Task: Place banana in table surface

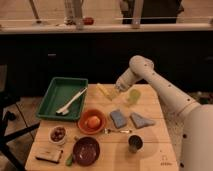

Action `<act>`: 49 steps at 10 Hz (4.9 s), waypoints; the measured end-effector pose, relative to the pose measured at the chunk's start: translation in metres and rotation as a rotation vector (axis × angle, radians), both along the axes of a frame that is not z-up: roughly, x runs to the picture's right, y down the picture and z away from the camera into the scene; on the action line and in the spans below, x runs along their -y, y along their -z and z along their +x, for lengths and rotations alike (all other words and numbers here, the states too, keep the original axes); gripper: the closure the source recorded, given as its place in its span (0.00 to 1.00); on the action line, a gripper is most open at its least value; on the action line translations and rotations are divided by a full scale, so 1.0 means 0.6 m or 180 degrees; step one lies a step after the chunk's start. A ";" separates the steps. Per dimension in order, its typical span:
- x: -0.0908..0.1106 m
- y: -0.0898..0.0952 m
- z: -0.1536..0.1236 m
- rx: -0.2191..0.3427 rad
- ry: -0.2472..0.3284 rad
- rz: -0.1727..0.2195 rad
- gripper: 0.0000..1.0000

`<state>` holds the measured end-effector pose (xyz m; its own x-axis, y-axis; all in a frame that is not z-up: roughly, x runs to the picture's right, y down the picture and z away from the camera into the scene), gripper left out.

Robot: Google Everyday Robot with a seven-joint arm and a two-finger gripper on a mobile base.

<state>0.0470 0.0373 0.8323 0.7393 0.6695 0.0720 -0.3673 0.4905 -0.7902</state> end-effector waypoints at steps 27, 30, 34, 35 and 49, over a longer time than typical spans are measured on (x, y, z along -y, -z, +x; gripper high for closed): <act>-0.025 -0.085 0.040 0.0154 -0.0277 0.0005 0.97; -0.031 -0.093 0.048 0.0158 -0.0299 -0.0004 0.93; -0.039 -0.098 0.058 0.0168 -0.0316 -0.0008 0.86; -0.040 -0.099 0.060 0.0170 -0.0320 -0.0010 0.85; -0.041 -0.093 0.093 0.0241 -0.0320 -0.0005 0.63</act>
<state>0.1028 0.0617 0.8879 0.6608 0.7402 0.1240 -0.3539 0.4530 -0.8182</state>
